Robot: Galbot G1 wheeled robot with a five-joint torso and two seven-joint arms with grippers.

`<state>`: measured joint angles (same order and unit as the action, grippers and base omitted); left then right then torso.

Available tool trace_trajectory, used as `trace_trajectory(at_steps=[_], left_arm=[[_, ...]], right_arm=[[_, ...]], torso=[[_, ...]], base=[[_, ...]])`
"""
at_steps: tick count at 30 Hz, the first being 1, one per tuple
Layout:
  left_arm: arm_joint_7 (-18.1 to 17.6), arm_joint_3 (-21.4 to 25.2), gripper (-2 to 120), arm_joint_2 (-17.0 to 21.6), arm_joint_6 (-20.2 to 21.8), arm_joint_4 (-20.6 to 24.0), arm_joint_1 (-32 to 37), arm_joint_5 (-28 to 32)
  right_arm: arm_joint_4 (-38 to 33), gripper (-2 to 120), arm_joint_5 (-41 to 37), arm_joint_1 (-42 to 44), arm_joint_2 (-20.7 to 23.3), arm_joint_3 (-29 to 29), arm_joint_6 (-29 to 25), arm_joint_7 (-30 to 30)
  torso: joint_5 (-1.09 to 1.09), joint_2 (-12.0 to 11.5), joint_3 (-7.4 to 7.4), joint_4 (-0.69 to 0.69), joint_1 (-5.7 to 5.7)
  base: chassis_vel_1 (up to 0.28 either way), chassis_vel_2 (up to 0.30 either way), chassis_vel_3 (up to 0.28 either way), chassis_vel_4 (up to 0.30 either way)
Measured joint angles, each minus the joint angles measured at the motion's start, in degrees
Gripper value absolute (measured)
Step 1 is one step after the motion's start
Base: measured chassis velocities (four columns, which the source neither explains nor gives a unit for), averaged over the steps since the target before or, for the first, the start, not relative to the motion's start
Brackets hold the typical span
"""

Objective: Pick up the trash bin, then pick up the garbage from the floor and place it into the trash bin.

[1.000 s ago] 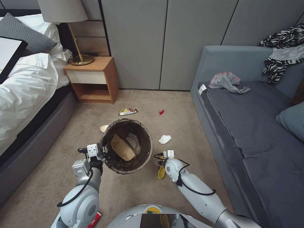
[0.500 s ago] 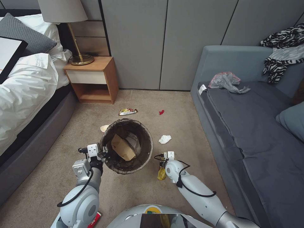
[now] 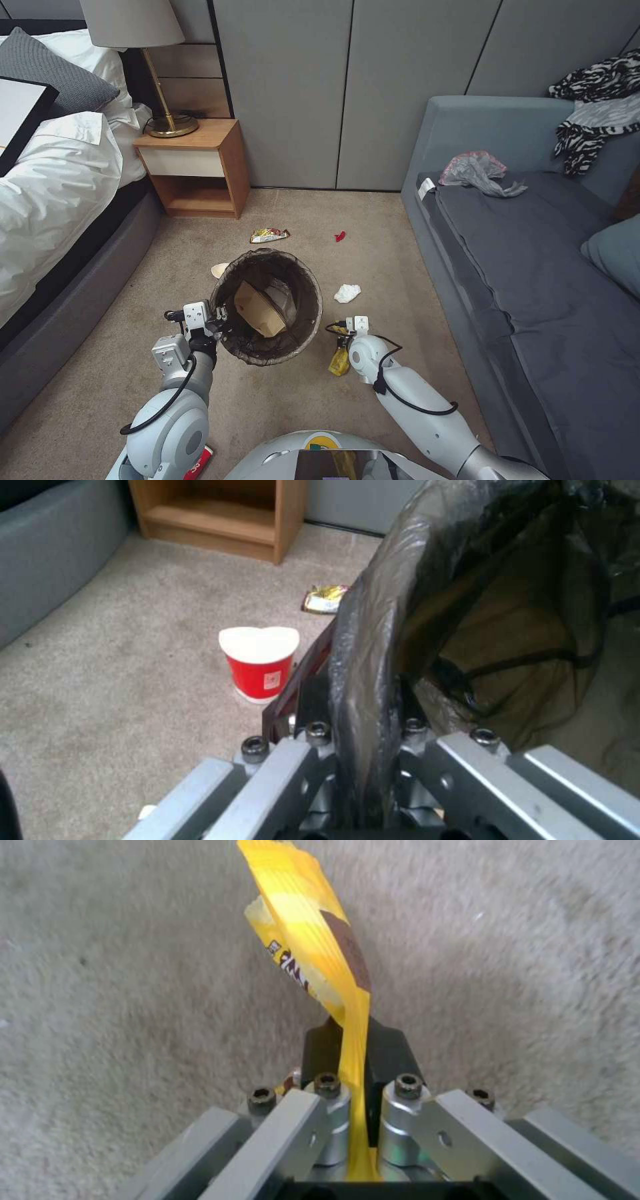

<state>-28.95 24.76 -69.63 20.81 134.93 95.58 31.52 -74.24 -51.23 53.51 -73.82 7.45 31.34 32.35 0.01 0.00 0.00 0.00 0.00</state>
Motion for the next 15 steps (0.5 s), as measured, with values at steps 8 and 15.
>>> trace_trajectory(at_steps=[8, 15], left_arm=[[0.0, 0.0, 0, 0.2, 0.0, 0.0, -0.2, 0.2], [0.0, -0.4, 0, 0.2, 0.4, -0.1, -0.1, 0.3]], right_arm=[[-1.8, 0, -0.4, 0.2, 0.6, -0.3, -0.1, 0.9], [-9.5, 0, -2.4, 0.7, 2.7, -3.1, -0.2, 3.1]], torso=[[0.00, 0.0, 0.00, 0.00, 0.00], [-0.01, 0.0, 0.00, 0.00, 0.00]], base=[[0.000, 0.000, 0.000, 0.000], [0.000, 0.000, 0.000, 0.000]])
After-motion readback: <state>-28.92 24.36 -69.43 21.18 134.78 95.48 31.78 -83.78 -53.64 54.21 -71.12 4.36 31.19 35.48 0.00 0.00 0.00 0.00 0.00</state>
